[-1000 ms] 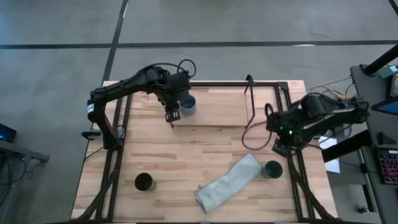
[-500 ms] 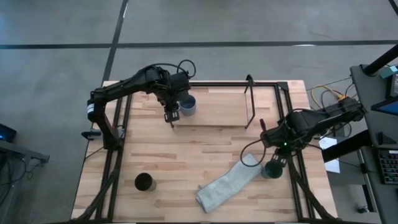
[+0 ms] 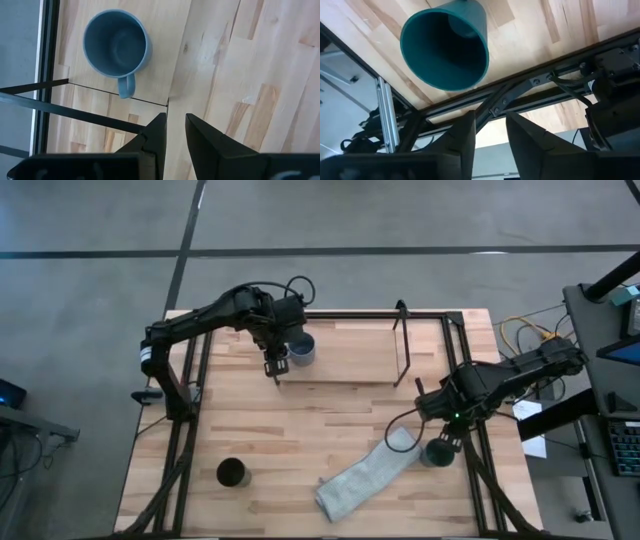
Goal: Stack small to large cups/mugs on shelf
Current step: Put the blue cup on the shelf
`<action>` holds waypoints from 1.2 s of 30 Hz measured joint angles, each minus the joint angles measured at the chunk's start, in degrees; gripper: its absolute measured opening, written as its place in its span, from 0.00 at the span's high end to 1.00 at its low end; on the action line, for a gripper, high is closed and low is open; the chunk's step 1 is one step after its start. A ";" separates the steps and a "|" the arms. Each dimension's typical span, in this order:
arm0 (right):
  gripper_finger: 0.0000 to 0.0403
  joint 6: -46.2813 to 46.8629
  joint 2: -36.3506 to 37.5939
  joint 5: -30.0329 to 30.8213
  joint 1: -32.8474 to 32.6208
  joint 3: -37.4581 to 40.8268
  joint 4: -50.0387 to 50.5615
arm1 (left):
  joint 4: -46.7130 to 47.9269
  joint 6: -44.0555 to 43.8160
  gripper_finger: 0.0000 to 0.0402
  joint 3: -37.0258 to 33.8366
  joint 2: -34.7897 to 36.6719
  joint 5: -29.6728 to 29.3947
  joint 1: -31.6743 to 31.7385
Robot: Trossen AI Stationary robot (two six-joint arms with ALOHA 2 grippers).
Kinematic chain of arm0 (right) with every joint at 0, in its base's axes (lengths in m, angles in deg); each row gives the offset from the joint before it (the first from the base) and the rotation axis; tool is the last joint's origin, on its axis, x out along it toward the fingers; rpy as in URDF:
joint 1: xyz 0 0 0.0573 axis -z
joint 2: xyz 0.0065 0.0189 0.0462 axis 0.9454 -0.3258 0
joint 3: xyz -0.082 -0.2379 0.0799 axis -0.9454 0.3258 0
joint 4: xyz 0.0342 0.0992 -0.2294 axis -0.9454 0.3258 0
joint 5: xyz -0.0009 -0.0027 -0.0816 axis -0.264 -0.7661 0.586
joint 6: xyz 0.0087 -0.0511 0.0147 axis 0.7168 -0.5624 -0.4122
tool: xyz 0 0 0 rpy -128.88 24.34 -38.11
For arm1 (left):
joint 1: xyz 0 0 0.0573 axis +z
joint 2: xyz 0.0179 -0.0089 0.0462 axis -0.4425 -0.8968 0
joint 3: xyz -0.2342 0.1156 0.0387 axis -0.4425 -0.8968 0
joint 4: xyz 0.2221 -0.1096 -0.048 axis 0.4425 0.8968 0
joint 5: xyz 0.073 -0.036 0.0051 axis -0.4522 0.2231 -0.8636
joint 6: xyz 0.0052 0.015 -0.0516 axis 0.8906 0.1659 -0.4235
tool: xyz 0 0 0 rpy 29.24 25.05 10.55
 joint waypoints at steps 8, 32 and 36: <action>0.67 3.18 0.00 0.10 0.00 0.71 -6.52 | 0.00 0.02 0.86 0.00 0.00 0.00 0.00; 0.67 9.23 0.00 0.38 -0.04 11.98 -15.36 | -0.02 0.00 0.86 0.00 0.00 0.00 -0.02; 0.67 9.23 0.00 0.38 -0.04 13.67 -15.42 | -0.02 0.00 0.86 0.00 0.00 0.00 0.00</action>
